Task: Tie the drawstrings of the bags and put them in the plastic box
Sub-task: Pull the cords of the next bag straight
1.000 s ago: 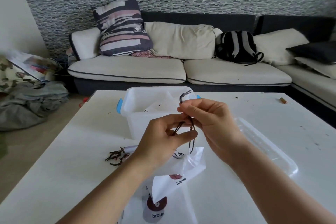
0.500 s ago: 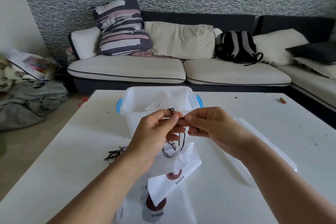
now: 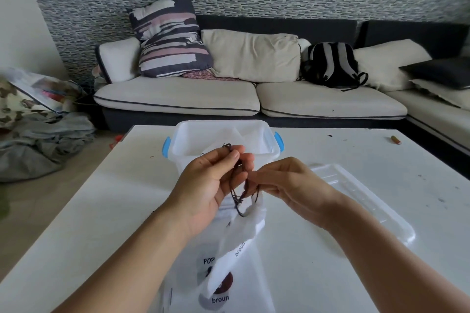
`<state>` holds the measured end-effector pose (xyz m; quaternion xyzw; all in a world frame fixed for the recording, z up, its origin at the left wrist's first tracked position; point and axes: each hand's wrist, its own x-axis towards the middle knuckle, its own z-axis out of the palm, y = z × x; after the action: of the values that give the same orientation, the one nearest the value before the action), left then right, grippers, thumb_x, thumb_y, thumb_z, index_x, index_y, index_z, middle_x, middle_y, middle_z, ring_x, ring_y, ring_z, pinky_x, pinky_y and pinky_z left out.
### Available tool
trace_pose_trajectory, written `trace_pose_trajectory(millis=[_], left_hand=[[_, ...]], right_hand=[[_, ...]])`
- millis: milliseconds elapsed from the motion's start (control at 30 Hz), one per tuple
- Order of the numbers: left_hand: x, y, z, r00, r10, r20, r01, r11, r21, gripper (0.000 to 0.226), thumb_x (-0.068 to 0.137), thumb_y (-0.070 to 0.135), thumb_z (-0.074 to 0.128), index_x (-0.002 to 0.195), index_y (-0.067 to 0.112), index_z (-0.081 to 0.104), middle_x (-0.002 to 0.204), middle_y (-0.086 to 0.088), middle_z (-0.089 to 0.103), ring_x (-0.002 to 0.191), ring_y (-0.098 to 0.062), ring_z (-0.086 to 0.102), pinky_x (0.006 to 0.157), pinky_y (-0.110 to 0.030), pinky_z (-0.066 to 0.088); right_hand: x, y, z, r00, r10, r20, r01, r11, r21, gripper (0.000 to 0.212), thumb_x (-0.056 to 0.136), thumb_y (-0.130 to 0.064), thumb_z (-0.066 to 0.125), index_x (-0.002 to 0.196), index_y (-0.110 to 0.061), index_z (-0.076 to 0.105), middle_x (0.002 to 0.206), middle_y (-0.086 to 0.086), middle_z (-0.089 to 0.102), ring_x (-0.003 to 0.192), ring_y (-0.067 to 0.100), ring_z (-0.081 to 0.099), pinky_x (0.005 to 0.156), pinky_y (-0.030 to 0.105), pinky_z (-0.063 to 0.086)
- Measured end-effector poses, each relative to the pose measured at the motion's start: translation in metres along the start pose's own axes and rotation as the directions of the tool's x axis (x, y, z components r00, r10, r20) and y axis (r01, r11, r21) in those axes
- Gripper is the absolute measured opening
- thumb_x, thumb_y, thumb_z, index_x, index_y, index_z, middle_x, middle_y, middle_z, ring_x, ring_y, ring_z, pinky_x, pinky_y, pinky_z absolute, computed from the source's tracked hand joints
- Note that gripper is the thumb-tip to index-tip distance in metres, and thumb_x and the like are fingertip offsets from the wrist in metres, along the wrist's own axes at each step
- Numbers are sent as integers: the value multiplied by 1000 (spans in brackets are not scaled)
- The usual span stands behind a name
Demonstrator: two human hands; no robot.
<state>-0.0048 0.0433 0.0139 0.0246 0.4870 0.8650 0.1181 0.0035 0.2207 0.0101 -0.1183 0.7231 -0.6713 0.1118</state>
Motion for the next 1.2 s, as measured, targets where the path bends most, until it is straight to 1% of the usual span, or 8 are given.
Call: trace_pose_trajectory(millis=[167, 333, 533, 733, 900, 967, 1033, 1200], left_hand=[[2, -4, -7, 987, 159, 13, -158, 971, 177, 17, 98, 2, 55, 101, 4, 71, 96, -13, 76, 89, -19, 72, 79, -24, 59], [0, -7, -3, 973, 223, 67, -233, 937, 262, 18, 97, 0, 56, 101, 6, 72, 100, -14, 76, 90, -20, 72, 82, -26, 59], [-2, -11, 1, 962, 264, 74, -274, 914, 300, 16, 97, 4, 57, 103, 7, 72, 103, -11, 77, 100, -23, 73, 87, -29, 58], [5, -10, -4, 954, 283, -104, -236, 915, 326, 24, 100, 29, 55, 92, 20, 75, 104, 2, 77, 104, -12, 71, 87, -29, 53], [15, -5, -12, 959, 46, -279, -90, 985, -147, 29, 107, 27, 43, 85, 18, 60, 80, 2, 74, 89, -13, 71, 85, -30, 50], [20, -3, -18, 926, 17, -377, -118, 962, -245, 32, 108, 22, 40, 81, 15, 54, 64, -1, 58, 69, -15, 65, 81, -32, 53], [28, 4, -28, 875, 48, -482, -176, 959, -223, 34, 109, 17, 38, 78, 13, 50, 61, -1, 42, 52, -13, 45, 67, -29, 54], [35, 14, -43, 860, 170, -482, -230, 971, -69, 36, 109, 20, 38, 74, 16, 46, 58, 6, 28, 44, -8, 27, 45, -18, 33]], right_hand=[[2, -3, 0, 995, 42, -94, -37, 998, 57, 24, 95, -21, 63, 76, -6, 68, 80, 21, 71, 79, 27, 68, 84, 34, 53], [1, -5, 1, 993, 112, -34, -108, 989, 98, 30, 98, -33, 59, 109, -6, 68, 78, 20, 68, 69, 27, 64, 72, 32, 53], [3, -3, 4, 972, 198, 130, -220, 958, 184, 51, 104, -45, 42, 118, -3, 68, 110, 18, 72, 65, 26, 60, 77, 38, 50], [10, 4, 5, 938, 105, -332, 3, 951, 309, 28, 103, -24, 53, 109, -4, 71, 107, 13, 76, 96, 25, 74, 82, 31, 58], [16, 3, -5, 892, 115, -438, 239, 703, 670, 16, 103, -10, 50, 108, -4, 64, 89, 8, 71, 85, 16, 71, 90, 31, 59], [18, 3, -14, 883, 185, -432, 278, 535, 798, 20, 104, -1, 42, 108, -1, 61, 76, 9, 61, 70, 16, 66, 81, 34, 62], [17, 2, -29, 853, 250, -459, 303, 479, 823, 26, 102, 6, 37, 109, 2, 61, 70, 10, 51, 57, 15, 55, 66, 34, 63], [12, 1, -47, 814, 241, -529, 162, 780, 605, 37, 100, 7, 33, 108, -3, 67, 63, 6, 42, 47, 14, 48, 62, 28, 51]])
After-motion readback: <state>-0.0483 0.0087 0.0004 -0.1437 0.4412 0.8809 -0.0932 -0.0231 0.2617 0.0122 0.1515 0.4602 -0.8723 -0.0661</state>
